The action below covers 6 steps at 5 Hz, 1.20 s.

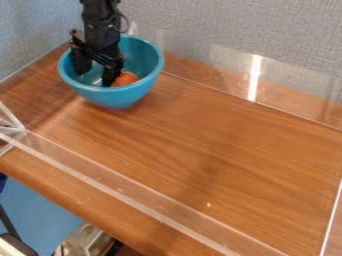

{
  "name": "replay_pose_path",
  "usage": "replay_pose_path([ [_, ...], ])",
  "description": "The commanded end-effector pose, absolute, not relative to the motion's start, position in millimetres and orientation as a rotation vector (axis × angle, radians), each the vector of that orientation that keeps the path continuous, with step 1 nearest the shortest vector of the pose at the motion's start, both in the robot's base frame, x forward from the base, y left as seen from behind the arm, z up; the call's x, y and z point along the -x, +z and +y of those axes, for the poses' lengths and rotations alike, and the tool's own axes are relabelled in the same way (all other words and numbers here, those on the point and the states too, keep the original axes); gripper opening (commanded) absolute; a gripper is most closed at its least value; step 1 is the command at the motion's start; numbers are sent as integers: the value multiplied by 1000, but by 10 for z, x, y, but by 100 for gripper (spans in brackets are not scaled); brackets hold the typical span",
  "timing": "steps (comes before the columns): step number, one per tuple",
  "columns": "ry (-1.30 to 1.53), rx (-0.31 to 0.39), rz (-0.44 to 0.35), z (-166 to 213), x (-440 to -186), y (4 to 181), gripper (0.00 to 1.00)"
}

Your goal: Remove the mushroom from inside the blue bowl and put it on the table

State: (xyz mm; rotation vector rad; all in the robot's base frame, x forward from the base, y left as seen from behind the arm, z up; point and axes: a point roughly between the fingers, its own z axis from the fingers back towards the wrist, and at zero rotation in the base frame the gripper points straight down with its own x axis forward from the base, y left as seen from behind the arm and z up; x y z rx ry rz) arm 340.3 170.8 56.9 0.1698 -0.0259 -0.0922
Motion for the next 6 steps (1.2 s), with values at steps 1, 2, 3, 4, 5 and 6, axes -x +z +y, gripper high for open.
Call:
replay_pose_path([
  [1, -82, -217, -99, 1667, -3493, 916, 100],
  [2, -58, -217, -99, 1651, -3515, 940, 100],
  [3, -52, -217, -101, 1654, -3470, 1049, 100],
  [4, -72, -218, -107, 1650, -3425, 959, 0],
  [5, -66, -219, -118, 1645, -3390, 1017, 0],
  [6, -59, -225, -136, 1634, -3366, 1146, 0],
])
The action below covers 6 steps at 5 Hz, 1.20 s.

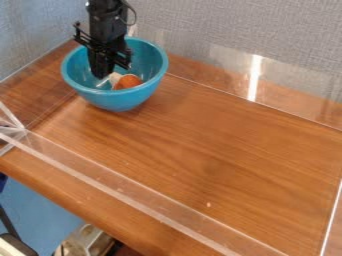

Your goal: Remove the mushroom from inside the blue bowl and put it on the table

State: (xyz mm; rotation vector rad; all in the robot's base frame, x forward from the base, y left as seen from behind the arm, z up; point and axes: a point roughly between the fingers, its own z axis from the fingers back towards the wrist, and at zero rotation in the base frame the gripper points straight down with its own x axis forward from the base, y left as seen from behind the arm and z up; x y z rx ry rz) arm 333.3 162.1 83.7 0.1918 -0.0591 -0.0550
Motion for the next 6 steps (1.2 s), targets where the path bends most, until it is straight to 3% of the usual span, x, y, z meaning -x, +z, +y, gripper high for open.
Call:
replay_pose_path([
  [1, -59, -235, -151, 1627, -3348, 1250, 0],
  [3, 25, -265, -162, 1432, -3286, 1297, 0],
  [4, -9, -273, -180, 1377, -3355, 1416, 100],
  [6, -67, -279, -163, 1319, -3407, 1379, 100],
])
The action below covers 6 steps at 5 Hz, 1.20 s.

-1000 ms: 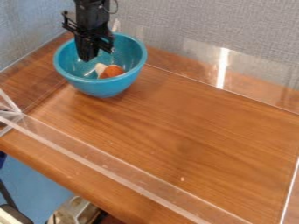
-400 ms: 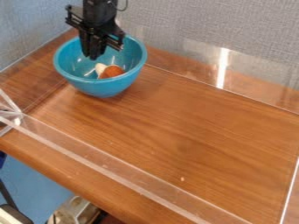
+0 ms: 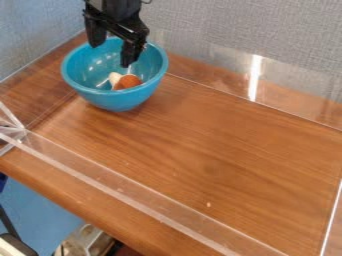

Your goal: Remove the mushroom from inside the blue bowl and put it on the table

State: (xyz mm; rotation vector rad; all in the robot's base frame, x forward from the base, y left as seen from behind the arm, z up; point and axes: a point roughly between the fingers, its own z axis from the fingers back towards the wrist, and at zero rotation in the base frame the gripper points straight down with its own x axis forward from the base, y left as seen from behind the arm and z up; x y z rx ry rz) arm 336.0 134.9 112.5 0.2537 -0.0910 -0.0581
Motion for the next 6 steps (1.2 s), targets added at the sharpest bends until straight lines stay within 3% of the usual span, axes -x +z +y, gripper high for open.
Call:
replay_pose_path([
  [1, -97, -276, -150, 1288, -3391, 1329, 100],
  [4, -61, -280, -91, 1179, -3530, 817, 100],
  [5, -23, -282, -83, 1176, -3523, 889, 0],
  [6, 14, -282, -83, 1164, -3511, 1026, 0],
])
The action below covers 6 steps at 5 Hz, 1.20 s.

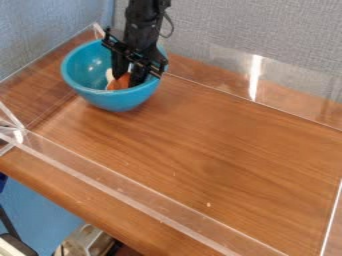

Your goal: Remove the mushroom from inside the blue bowl and put it on the table

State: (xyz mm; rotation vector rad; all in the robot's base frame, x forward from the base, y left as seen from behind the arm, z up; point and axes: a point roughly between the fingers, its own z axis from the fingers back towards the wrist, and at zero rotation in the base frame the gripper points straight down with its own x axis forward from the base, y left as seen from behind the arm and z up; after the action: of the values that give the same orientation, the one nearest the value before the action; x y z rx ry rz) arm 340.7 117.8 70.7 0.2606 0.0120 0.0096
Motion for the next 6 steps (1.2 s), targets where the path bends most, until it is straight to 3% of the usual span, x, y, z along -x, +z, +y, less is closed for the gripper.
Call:
replay_pose_path([
  [1, 7, -283, -96, 1201, -3497, 1165, 0],
  [3, -33, -286, -128, 1225, -3425, 1371, 0],
  [6, -107, -299, -149, 1136, -3421, 1402, 0],
])
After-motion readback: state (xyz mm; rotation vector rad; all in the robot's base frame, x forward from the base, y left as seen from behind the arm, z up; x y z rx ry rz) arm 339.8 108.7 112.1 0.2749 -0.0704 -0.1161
